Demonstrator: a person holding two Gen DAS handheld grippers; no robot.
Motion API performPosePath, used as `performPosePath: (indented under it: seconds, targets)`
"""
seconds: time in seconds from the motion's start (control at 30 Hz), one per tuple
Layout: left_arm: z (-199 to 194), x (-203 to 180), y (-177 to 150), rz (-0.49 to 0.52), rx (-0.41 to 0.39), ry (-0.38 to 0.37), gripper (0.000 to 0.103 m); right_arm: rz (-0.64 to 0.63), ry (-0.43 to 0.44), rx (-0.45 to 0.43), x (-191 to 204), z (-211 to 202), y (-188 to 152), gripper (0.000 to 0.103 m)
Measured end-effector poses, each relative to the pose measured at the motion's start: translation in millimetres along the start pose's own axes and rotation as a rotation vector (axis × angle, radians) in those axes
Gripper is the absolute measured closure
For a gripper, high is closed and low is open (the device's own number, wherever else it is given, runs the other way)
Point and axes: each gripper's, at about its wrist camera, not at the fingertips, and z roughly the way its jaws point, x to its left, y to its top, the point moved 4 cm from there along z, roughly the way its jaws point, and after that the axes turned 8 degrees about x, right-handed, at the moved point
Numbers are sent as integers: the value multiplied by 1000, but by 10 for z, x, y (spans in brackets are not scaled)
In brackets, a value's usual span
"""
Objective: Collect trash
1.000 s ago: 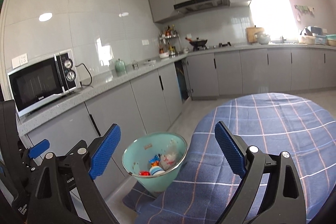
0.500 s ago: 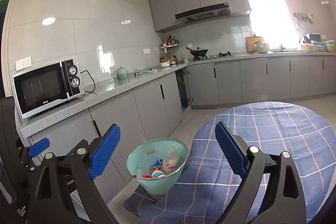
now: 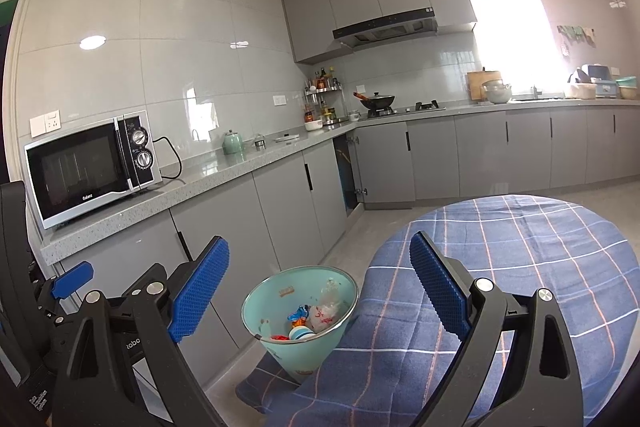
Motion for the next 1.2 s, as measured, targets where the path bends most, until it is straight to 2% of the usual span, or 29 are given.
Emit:
performPosePath:
  seconds: [1.2]
  targets:
    - [-77,53,59,-20,-21,0,5,-1,-1,-3,61,-30,32,12]
